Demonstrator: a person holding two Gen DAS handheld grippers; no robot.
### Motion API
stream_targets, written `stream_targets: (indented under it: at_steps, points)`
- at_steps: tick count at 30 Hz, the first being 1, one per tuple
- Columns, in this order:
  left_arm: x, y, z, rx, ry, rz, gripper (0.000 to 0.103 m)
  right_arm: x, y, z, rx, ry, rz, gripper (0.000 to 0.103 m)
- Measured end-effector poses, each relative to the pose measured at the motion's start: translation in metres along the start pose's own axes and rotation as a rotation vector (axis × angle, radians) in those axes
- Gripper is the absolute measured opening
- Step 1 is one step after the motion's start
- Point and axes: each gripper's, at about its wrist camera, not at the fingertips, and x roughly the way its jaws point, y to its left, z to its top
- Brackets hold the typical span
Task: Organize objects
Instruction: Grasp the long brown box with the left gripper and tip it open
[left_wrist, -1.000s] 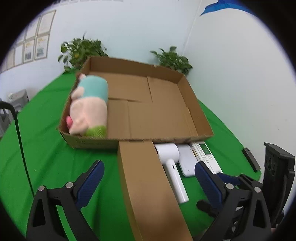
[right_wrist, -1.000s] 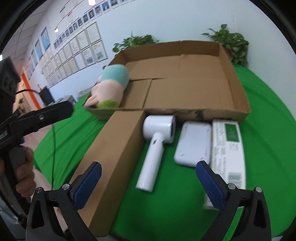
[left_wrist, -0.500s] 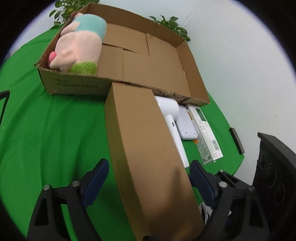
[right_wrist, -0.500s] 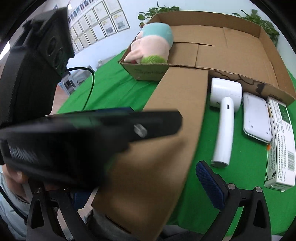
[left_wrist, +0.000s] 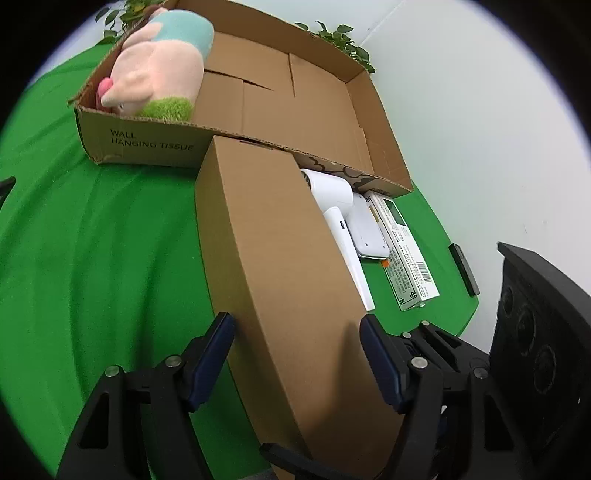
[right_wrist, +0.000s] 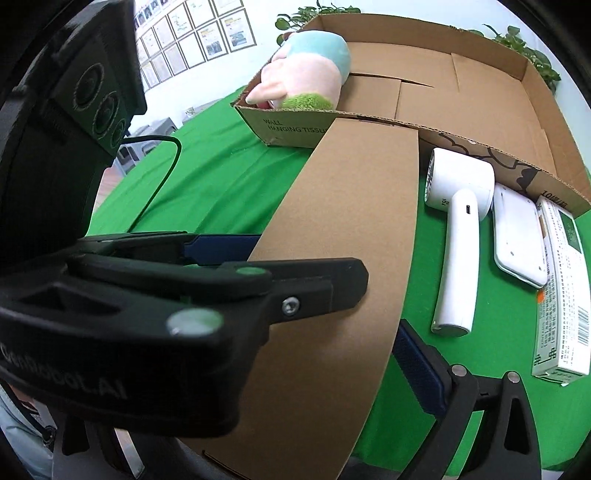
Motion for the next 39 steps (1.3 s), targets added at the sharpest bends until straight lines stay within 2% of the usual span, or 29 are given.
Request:
stream_targets:
  at_steps: [7, 13, 15, 20, 24, 25, 27, 30, 35, 39]
  points:
    - [-0.027, -0.014, 0.005, 0.018, -0.061, 0.003, 0.069, -0.007, -0.020, 0.004, 0.096, -0.006, 0.190, 0.098]
    - [-0.024, -0.034, 0.009, 0.077, -0.075, -0.099, 0.069, -0.010, -0.053, 0.000, 0.209, 0.007, 0.368, 0.099]
    - [-0.017, -0.043, 0.010, 0.089, -0.070, -0.136, 0.069, -0.014, -0.063, -0.003, 0.230, 0.005, 0.362, 0.099]
    - [-0.010, -0.053, 0.012, 0.117, -0.065, -0.157, 0.069, -0.028, -0.084, -0.008, 0.259, -0.013, 0.313, 0.101]
    - [-0.008, -0.047, 0.015, 0.095, -0.062, -0.116, 0.069, -0.044, -0.097, -0.010, 0.261, -0.021, 0.266, 0.101]
    - [-0.009, -0.042, 0.015, 0.077, -0.064, -0.108, 0.069, -0.047, -0.099, -0.009, 0.251, -0.022, 0.258, 0.100]
    - [-0.010, -0.034, 0.015, 0.055, -0.069, -0.110, 0.069, -0.052, -0.095, -0.004, 0.219, -0.032, 0.248, 0.090]
    - [-0.010, -0.028, 0.014, 0.048, -0.074, -0.083, 0.069, -0.057, -0.087, -0.009, 0.181, -0.045, 0.239, 0.090]
    - [-0.008, -0.015, 0.016, -0.001, -0.084, -0.078, 0.069, -0.063, -0.090, -0.022, 0.209, -0.052, 0.285, 0.089]
    - [-0.004, -0.010, 0.013, -0.017, -0.070, -0.068, 0.069, -0.057, -0.094, -0.029, 0.237, -0.040, 0.358, 0.088]
